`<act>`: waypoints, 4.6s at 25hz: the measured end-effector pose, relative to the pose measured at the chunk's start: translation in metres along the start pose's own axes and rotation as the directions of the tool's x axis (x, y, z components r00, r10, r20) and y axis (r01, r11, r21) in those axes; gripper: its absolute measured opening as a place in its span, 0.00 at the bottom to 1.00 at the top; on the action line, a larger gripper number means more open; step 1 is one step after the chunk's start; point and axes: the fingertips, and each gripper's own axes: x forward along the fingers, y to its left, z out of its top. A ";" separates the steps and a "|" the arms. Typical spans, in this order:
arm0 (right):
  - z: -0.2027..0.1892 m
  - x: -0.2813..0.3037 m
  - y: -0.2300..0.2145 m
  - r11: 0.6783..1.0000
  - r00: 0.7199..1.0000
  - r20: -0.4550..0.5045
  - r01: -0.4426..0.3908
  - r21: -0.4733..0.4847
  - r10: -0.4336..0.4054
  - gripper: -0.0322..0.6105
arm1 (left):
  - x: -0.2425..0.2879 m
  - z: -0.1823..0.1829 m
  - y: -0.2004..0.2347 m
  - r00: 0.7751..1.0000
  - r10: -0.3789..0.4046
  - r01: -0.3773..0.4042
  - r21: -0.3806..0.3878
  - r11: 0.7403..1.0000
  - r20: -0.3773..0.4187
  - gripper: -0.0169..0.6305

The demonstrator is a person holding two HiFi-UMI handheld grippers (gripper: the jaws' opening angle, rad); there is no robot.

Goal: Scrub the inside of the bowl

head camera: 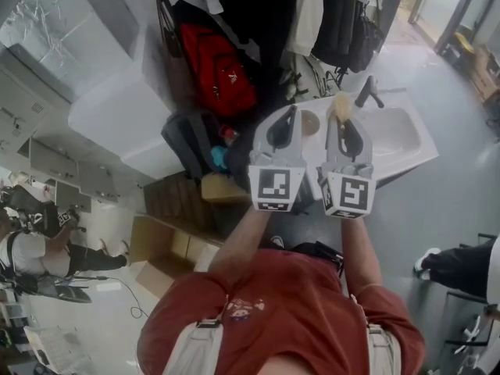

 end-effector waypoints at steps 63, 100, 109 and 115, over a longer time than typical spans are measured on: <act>-0.128 0.179 -0.141 0.995 0.987 -0.138 -0.068 0.071 0.077 0.13 | 0.217 -0.170 0.003 0.959 0.026 -0.032 -0.018 0.999 -0.283 0.09; -0.173 0.171 -0.115 0.996 0.966 -0.245 -0.075 0.050 0.085 0.13 | 0.113 -0.402 0.003 0.645 -0.122 -0.249 -0.358 0.900 -0.755 0.22; -0.176 0.172 -0.123 0.996 0.964 -0.255 -0.066 0.058 0.079 0.13 | 0.110 -0.411 0.001 0.621 -0.118 -0.313 -0.382 0.870 -0.775 0.08; -0.179 0.171 -0.125 0.996 0.964 -0.255 -0.066 0.063 0.080 0.13 | 0.112 -0.411 -0.002 0.618 -0.128 -0.309 -0.389 0.868 -0.776 0.07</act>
